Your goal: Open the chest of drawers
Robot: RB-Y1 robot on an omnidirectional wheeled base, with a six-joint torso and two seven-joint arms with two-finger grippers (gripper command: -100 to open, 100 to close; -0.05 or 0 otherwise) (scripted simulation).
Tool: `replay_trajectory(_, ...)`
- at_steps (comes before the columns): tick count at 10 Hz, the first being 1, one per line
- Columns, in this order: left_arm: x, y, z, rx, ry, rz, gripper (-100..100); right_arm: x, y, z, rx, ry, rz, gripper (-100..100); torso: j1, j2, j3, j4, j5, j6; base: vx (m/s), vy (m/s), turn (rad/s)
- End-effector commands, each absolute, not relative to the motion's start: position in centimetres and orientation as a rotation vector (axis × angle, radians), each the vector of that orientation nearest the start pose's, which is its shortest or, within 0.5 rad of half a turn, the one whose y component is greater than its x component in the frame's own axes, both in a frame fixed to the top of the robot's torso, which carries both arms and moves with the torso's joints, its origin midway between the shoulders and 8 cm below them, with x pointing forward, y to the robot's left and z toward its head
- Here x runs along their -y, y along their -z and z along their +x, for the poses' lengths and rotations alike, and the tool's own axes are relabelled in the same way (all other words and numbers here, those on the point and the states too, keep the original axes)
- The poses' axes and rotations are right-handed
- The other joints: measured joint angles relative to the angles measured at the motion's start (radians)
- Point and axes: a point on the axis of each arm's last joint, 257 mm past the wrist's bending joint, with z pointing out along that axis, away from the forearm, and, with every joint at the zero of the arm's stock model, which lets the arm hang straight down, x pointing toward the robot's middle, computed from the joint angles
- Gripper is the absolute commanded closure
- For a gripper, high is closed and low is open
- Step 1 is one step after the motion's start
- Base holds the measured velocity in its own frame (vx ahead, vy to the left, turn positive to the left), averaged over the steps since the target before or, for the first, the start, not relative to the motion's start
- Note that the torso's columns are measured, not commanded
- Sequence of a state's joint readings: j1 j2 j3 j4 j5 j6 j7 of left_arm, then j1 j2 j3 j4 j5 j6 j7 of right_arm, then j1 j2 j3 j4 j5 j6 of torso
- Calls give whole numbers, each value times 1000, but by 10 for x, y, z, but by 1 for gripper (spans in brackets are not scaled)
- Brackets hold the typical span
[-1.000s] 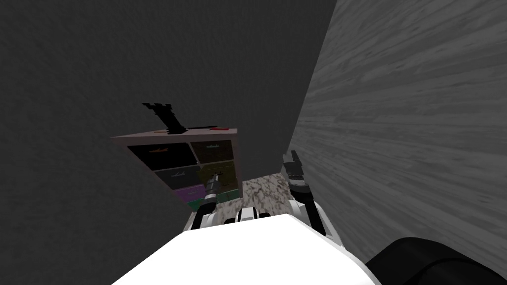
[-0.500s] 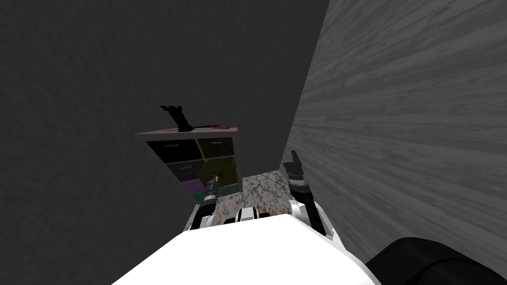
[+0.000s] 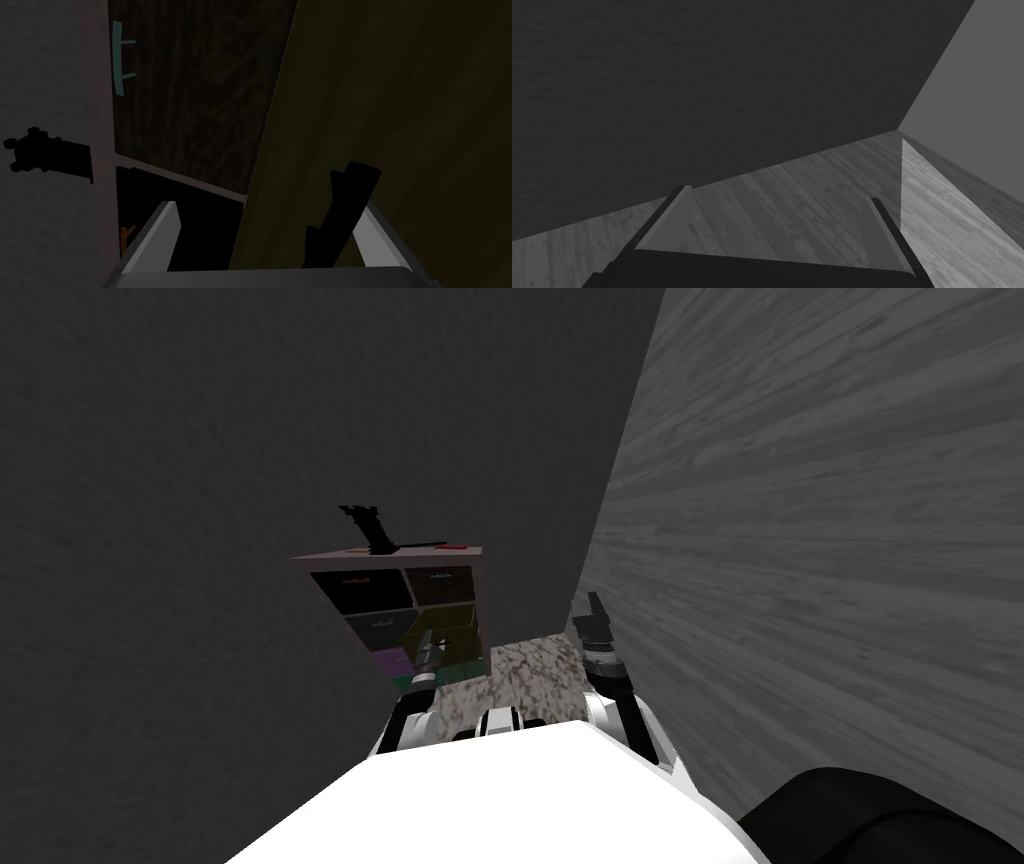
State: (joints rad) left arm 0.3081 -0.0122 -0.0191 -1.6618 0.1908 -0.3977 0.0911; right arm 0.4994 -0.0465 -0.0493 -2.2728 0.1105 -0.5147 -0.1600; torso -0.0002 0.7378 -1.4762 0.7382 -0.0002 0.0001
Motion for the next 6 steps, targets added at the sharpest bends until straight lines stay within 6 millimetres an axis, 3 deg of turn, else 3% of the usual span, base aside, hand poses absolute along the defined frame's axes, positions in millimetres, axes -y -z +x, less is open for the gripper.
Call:
replay_trajectory(1, -276, 210, 451, -820, 1394, -1294, -100, 277, -23, 344, -674, -1336, 606, 0, 0, 2, 2, 1, 0, 0, -19, -9, 15)
replay_trajectory(3, -275, 199, 455, -824, 1398, -1292, -100, 277, -23, 344, -674, -1336, 606, 0, -1, 6, 3, 5, -3, -1, -22, -8, 22)
replay_trajectory(4, -275, 210, 453, -837, 1385, -1312, -100, 277, -23, 344, -674, -1336, 606, 0, -3, 8, 4, 8, -4, -1, 0, 0, 0)
replay_trajectory(5, -275, 212, 453, -843, 1381, -1317, 0, 277, -23, 344, -674, -1336, 606, 0, -3, 7, 4, 5, -3, -1, 0, 0, 0)
replay_trajectory(6, -275, 215, 452, -847, 1377, -1323, 0, 277, -23, 344, -674, -1336, 606, 0, -2, 5, 3, 4, -2, 0, 0, 0, 0)
